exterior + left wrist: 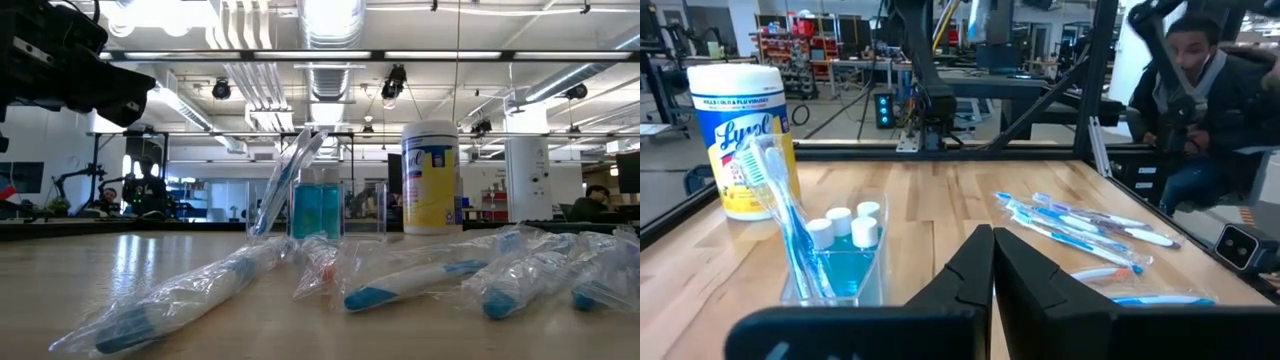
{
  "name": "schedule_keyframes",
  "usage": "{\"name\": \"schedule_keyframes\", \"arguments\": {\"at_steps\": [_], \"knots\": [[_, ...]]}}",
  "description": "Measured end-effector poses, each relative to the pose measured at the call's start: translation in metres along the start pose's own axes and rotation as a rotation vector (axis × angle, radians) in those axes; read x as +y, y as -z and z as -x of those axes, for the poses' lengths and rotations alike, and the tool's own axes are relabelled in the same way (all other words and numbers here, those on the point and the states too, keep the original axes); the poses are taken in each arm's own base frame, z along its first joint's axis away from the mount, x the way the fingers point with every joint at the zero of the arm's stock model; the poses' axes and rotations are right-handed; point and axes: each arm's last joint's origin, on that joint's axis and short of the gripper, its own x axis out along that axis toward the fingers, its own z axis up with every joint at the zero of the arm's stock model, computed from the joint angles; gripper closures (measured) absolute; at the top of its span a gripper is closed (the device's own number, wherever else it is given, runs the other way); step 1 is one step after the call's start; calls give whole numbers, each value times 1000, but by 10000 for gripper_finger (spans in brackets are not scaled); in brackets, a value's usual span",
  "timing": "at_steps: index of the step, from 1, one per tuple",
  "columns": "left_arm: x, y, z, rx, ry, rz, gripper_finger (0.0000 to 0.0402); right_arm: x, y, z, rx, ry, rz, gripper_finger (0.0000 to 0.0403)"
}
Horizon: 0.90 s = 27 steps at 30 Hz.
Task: Pick & Place toothbrushing station
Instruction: Put the blue toothbrush into the transparent organizer
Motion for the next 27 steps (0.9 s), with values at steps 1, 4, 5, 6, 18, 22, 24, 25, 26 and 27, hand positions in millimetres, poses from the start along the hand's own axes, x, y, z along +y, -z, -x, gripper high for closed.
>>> {"name": "schedule_keyframes", "arguments": {"at_steps": [1,4,5,6,18,22,24,25,26,27], "knots": [[0,0,0,0,0,7,389,-4,8,6,-13,3,-6,385],[0,0,0,0,0,17,386,-15,27,24,-63,16,-53,385],[0,0,0,0,0,19,385,-17,35,29,-70,19,-67,385],[0,0,0,0,0,19,384,-19,42,33,-74,19,-81,385],[0,0,0,0,-4,31,392,-32,108,65,-161,62,-187,385],[0,0,0,0,-4,31,393,-34,126,72,-198,74,-201,385],[0,0,0,0,-4,30,390,-35,135,74,-213,81,-212,385],[0,0,0,0,-4,30,389,-35,138,76,-221,92,-221,385],[0,0,0,0,-4,30,387,-36,142,77,-222,106,-225,385],[0,0,0,0,-4,29,385,-36,146,78,-221,116,-227,385]]}}
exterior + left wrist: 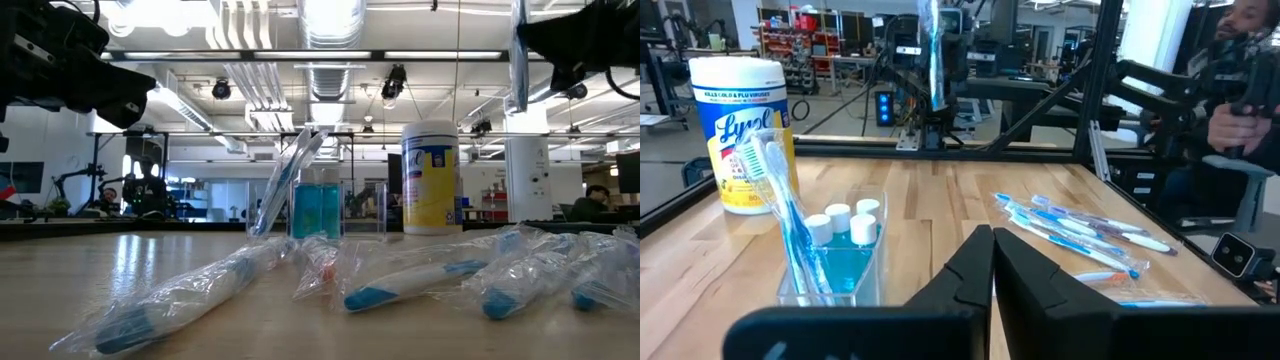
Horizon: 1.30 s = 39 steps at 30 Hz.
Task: Pick & Place toothbrushing station
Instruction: Put the blue toothbrush into the transparent organizer
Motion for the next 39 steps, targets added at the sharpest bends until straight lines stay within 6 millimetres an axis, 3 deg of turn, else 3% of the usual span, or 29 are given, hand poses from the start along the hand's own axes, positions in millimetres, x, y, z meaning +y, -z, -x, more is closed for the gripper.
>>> {"name": "schedule_keyframes", "arguments": {"at_steps": [33,39], "knots": [[1,12,-1,37,-9,8,382,-4,2,4,21,21,-26,385],[1,12,-1,37,-10,8,389,-7,-11,4,-84,51,-145,385]]}}
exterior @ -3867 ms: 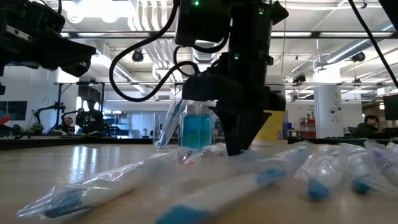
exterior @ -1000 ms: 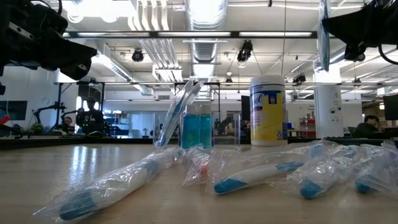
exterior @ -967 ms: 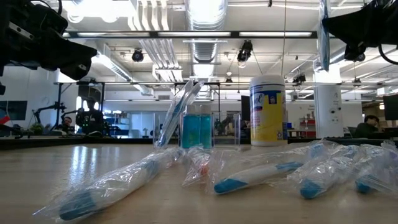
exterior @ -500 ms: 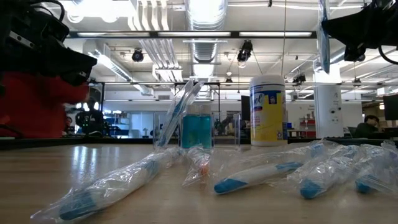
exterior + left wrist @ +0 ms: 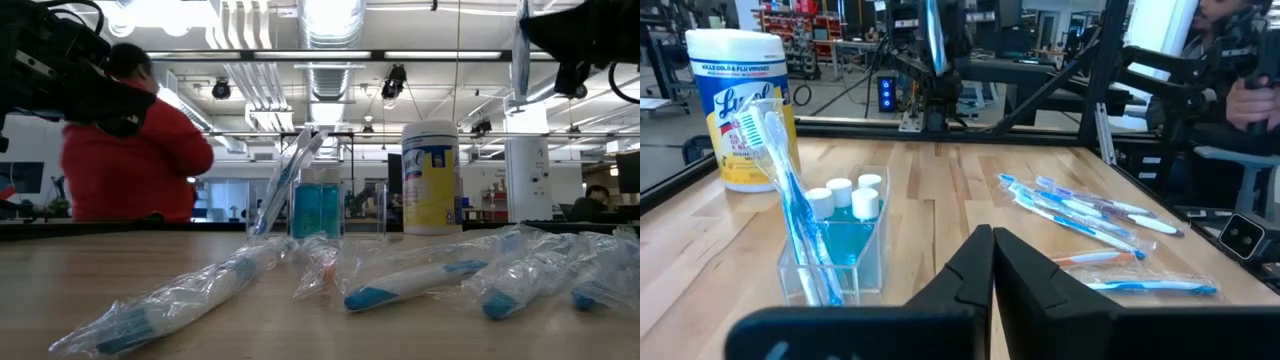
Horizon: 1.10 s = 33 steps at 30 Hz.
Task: Pick & Place toothbrushing station
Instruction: Put the blue toothbrush into the transparent organizer
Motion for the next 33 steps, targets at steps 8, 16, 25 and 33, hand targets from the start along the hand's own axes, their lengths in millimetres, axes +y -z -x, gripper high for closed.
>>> {"name": "schedule_keyframes", "arguments": {"at_steps": [8,16,25,33], "knots": [[1,0,0,-3,-19,2,389,16,-25,-19,21,1,44,385],[1,-1,0,-14,-22,16,383,53,-57,-65,91,94,193,385],[1,-1,0,-14,-22,19,392,83,-71,-124,98,83,258,385],[1,-1,0,-11,-22,21,382,81,-52,-168,125,18,282,385]]}}
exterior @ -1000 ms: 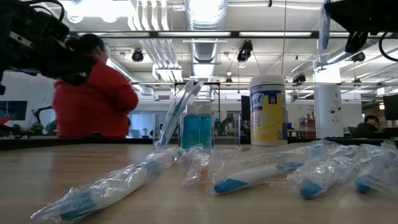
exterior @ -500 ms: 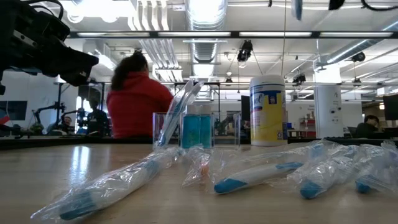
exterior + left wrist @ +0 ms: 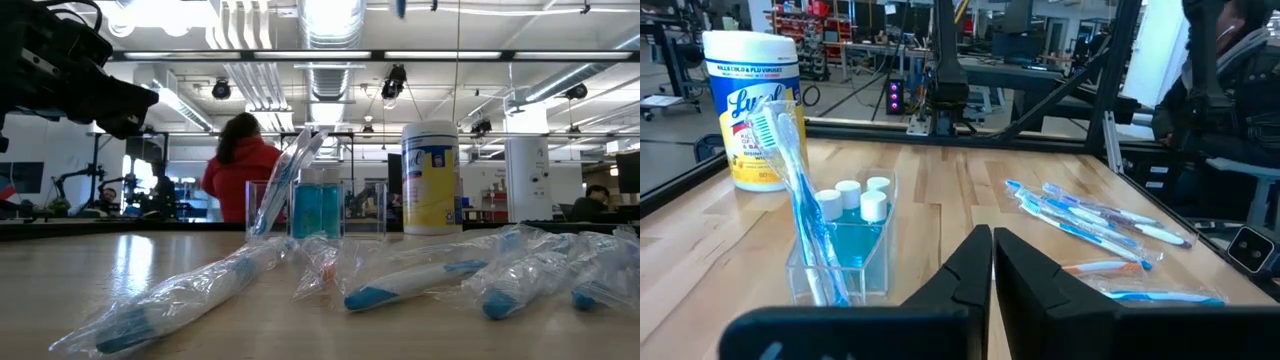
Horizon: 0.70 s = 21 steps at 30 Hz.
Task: Pick & Place toothbrushing station
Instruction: Put the blue toothbrush into the transparent organizer
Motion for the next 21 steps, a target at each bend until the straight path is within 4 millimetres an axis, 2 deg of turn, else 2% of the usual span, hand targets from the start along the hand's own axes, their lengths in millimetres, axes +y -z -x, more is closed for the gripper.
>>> {"name": "schedule_keyframes", "arguments": {"at_steps": [12,21], "knots": [[0,3,0,27,-2,5,377,3,46,-31,-74,59,-20,385],[0,3,0,28,-2,5,383,-2,104,-46,15,112,-39,385]]}}
